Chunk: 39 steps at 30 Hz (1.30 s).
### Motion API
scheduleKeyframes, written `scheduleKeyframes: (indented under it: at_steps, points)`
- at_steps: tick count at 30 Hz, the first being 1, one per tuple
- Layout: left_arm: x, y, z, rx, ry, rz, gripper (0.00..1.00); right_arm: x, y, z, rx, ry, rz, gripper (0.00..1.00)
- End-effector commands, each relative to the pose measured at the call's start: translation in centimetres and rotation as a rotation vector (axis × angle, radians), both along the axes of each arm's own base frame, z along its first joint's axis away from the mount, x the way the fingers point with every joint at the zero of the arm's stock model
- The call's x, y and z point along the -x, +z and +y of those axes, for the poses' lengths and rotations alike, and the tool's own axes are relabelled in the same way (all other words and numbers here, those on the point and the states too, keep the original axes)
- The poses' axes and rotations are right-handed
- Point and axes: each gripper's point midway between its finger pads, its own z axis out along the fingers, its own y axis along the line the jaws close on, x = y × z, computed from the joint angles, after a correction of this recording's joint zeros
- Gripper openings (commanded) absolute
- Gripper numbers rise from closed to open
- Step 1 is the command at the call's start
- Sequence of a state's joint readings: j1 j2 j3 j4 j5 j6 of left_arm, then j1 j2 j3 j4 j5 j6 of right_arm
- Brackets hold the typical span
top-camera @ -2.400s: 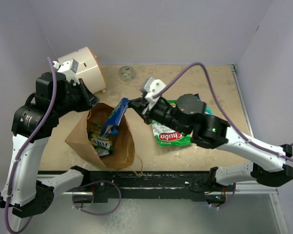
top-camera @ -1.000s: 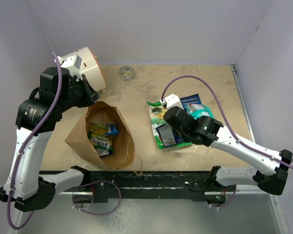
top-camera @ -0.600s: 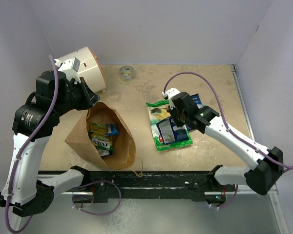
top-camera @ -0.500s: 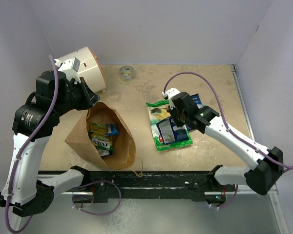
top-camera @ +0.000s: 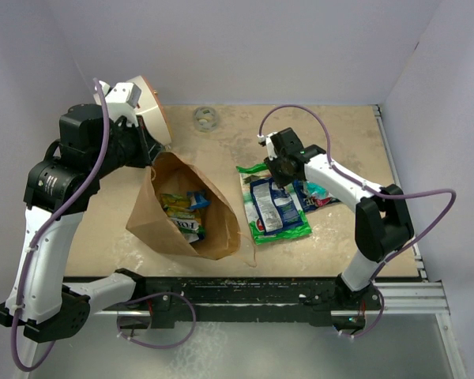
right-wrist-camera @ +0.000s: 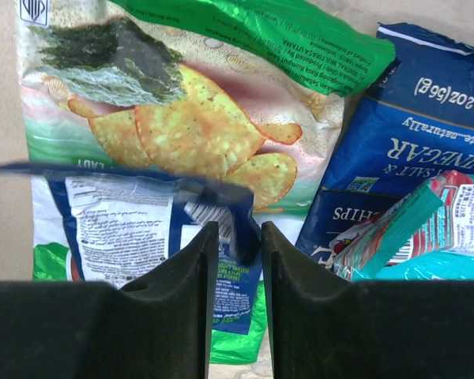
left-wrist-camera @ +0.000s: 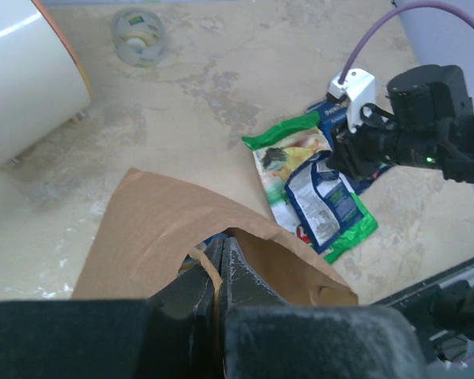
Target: Take the snacks out of the paper bag
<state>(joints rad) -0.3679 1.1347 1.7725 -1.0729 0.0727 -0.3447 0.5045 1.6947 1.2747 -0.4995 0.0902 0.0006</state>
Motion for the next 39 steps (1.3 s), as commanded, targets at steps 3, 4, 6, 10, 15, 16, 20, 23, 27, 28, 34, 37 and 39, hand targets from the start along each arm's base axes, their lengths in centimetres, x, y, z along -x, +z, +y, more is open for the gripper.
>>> scheduleKeyframes:
  at_steps: [3, 4, 6, 10, 15, 16, 20, 23, 27, 28, 34, 37, 39]
  points:
    - [-1.5, 5.8, 3.3, -0.063, 0.141, -0.267, 0.00, -1.3, 4.2, -0.2, 0.003, -0.001, -0.083, 0.49]
    - [-1.6, 6.1, 3.8, -0.081, 0.162, -0.282, 0.00, -1.2, 4.6, -0.1, -0.004, 0.004, -0.088, 0.53]
    - [-1.8, 6.3, 4.9, -0.128, 0.205, -0.306, 0.00, -1.4, 5.5, -0.6, 0.014, -0.002, -0.114, 0.59]
    - [-2.3, 7.2, 6.9, -0.218, 0.277, -0.362, 0.00, -1.8, 7.4, 0.5, -0.045, 0.010, -0.136, 0.63]
    - [-3.6, 7.9, 5.4, -0.264, 0.182, -0.443, 0.00, -3.0, 10.2, 2.4, -0.142, 0.027, -0.193, 0.67]
    - [-3.9, 7.5, 4.2, -0.262, 0.119, -0.445, 0.00, -3.1, 10.5, 2.9, -0.171, 0.027, -0.198, 0.68]
    - [-3.8, 4.4, -1.6, -0.179, -0.187, -0.388, 0.00, -2.8, 11.1, 4.2, -0.251, 0.030, -0.179, 0.70]
    - [-2.4, 1.5, -4.6, -0.062, -0.337, -0.312, 0.00, -2.0, 11.2, 4.8, -0.300, 0.042, -0.164, 0.70]
    - [-0.3, -2.8, -6.9, 0.060, -0.456, -0.195, 0.00, -0.9, 11.6, 5.1, -0.344, 0.092, -0.199, 0.70]
    - [0.2, -3.6, -7.4, 0.088, -0.486, -0.167, 0.00, -0.6, 11.8, 5.4, -0.361, 0.125, -0.212, 0.70]
    - [2.5, -7.2, -9.0, 0.209, -0.568, 0.023, 0.00, 4.5, 12.5, 9.8, -0.492, 0.364, -0.206, 0.70]
    - [3.3, -7.6, -8.7, 0.221, -0.557, 0.032, 0.00, 7.2, 11.4, 12.9, -0.568, 0.448, -0.196, 0.70]
    - [3.9, -7.5, -8.6, 0.228, -0.564, 0.043, 0.00, 7.9, 10.9, 14.7, -0.631, 0.432, -0.182, 0.70]
